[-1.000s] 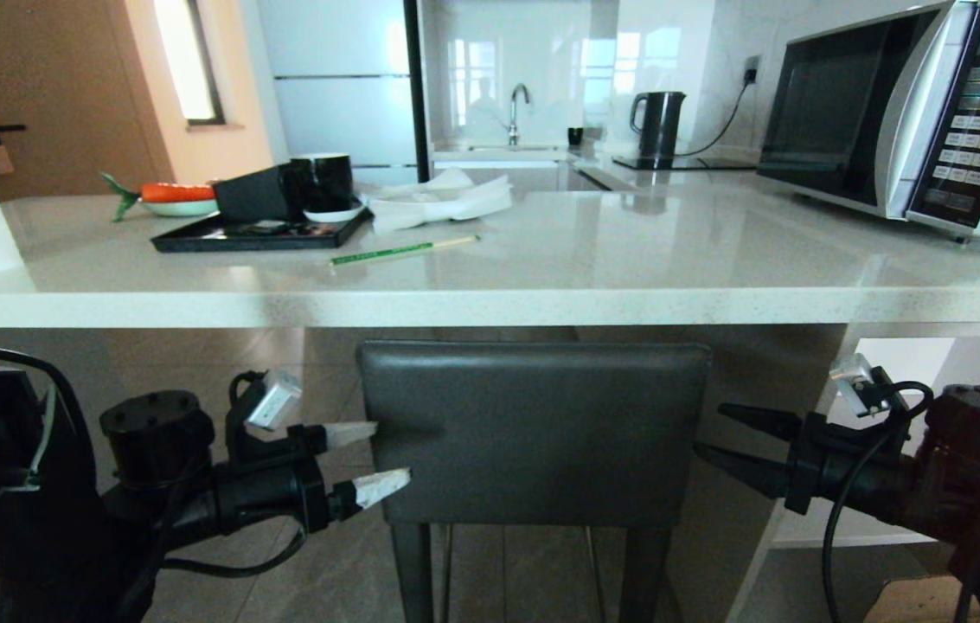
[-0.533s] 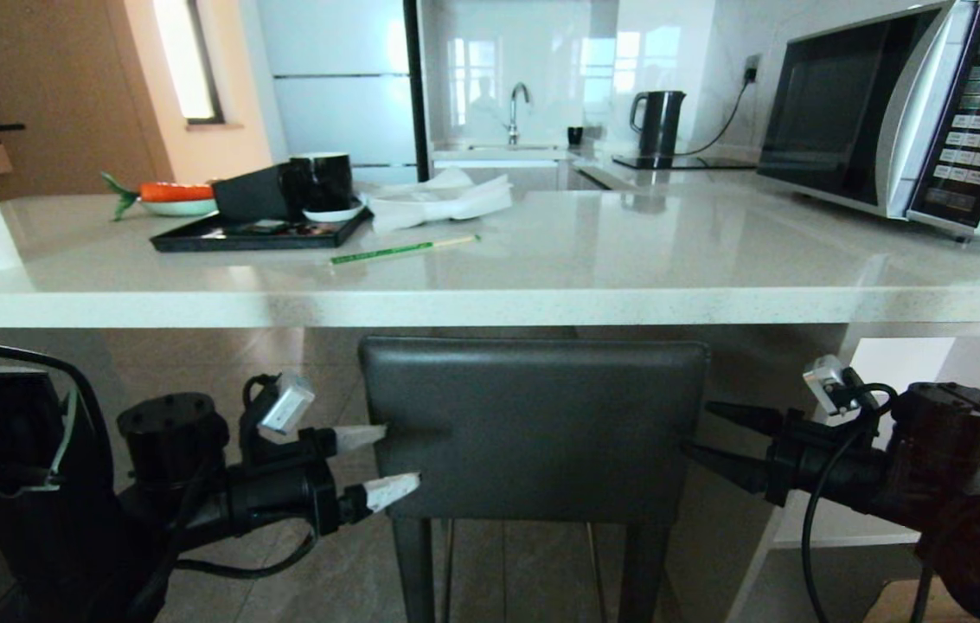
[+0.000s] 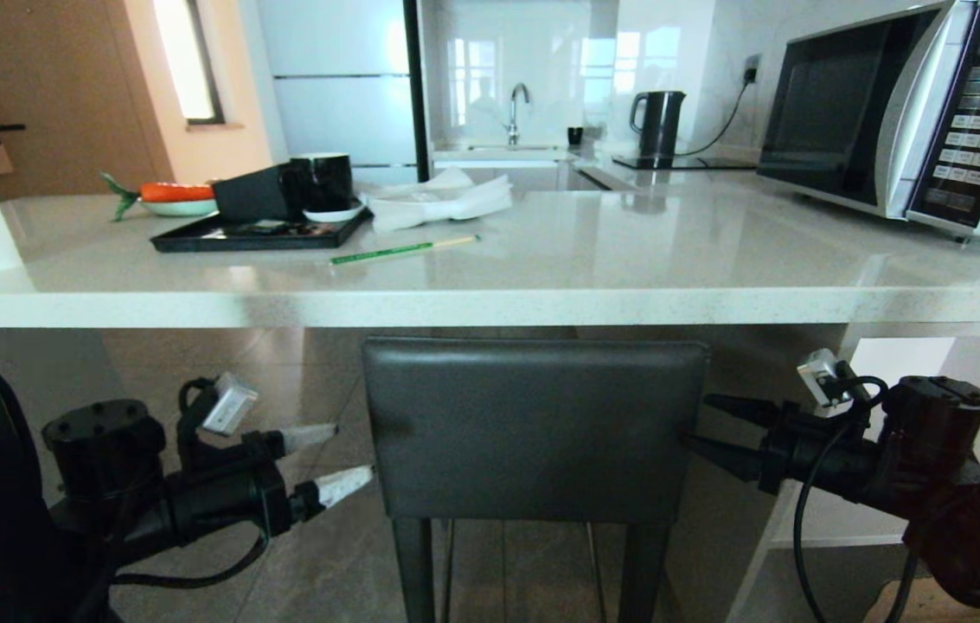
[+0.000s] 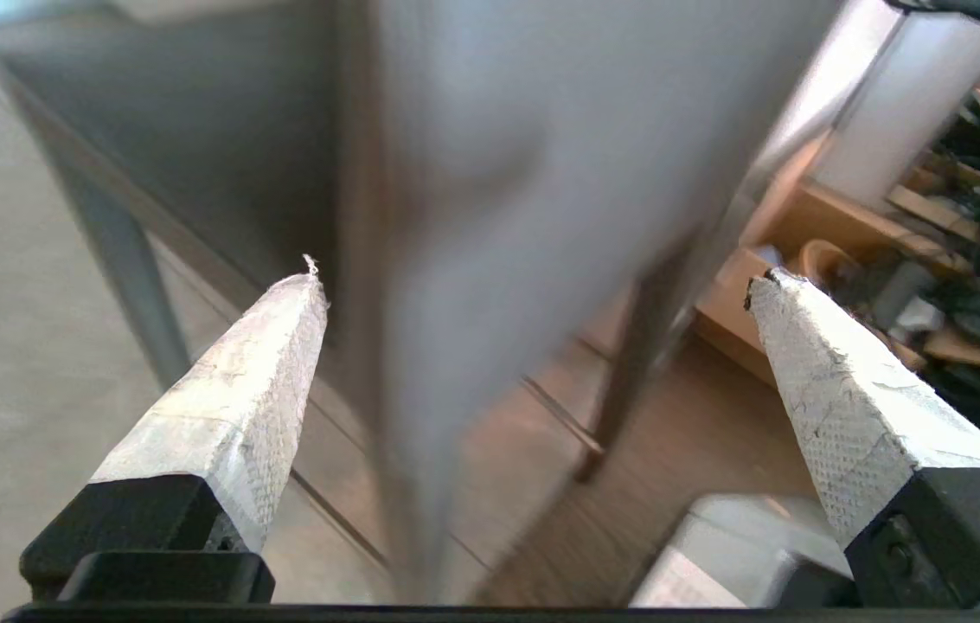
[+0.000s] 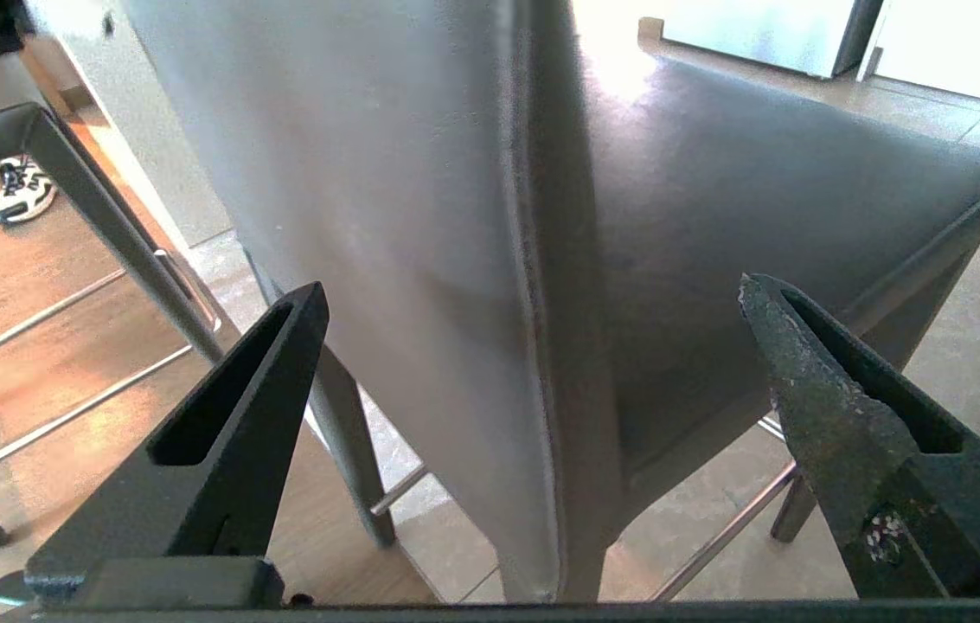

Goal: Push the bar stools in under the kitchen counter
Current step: Pull the gray chair out from under the dining table

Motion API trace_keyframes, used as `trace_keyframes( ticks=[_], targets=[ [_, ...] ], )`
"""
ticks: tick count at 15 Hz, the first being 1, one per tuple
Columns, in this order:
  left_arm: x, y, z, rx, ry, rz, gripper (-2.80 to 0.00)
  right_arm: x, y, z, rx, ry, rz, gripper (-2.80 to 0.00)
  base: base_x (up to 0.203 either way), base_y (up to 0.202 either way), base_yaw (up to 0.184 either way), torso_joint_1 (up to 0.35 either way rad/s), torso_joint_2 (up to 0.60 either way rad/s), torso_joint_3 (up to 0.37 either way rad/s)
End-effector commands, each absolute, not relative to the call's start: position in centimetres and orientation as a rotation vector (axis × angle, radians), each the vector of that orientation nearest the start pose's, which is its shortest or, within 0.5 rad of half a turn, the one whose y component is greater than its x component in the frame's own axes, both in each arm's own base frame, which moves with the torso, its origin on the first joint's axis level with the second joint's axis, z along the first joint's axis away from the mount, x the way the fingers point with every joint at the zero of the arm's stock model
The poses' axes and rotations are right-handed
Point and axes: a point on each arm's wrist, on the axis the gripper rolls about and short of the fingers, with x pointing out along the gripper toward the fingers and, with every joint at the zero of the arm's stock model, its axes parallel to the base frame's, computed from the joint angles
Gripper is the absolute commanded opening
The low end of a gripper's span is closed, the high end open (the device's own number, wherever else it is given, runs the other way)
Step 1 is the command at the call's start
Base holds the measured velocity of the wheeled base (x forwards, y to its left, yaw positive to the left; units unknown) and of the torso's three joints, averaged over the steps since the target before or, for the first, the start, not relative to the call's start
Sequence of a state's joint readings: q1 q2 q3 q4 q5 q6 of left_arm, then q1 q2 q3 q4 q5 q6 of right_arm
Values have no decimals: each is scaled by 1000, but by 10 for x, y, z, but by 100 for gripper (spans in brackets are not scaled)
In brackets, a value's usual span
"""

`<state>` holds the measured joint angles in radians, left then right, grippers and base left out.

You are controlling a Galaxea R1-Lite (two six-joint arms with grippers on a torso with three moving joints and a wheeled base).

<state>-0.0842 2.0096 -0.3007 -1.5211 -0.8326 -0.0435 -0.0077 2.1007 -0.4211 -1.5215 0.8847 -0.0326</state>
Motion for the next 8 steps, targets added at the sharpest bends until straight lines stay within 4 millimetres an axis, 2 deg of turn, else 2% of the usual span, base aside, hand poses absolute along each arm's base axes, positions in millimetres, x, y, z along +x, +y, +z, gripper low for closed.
trace_keyframes(
  ticks=[1, 4, 6, 8],
  targets=[
    [284, -39, 64, -108, 192, -913, 0, 307, 16, 57, 40, 133, 885, 0, 0, 0, 0, 0, 0, 0],
    [316, -57, 38, -56, 181, -973, 0, 322, 16, 51, 34, 119, 905, 0, 0, 0, 0, 0, 0, 0],
    [334, -71, 32, -30, 135, -1066, 0, 327, 17, 50, 35, 103, 984, 0, 0, 0, 0, 0, 0, 0],
    [349, -76, 30, -18, 100, -1101, 0, 337, 18, 47, 31, 93, 993, 0, 0, 0, 0, 0, 0, 0]
  ],
)
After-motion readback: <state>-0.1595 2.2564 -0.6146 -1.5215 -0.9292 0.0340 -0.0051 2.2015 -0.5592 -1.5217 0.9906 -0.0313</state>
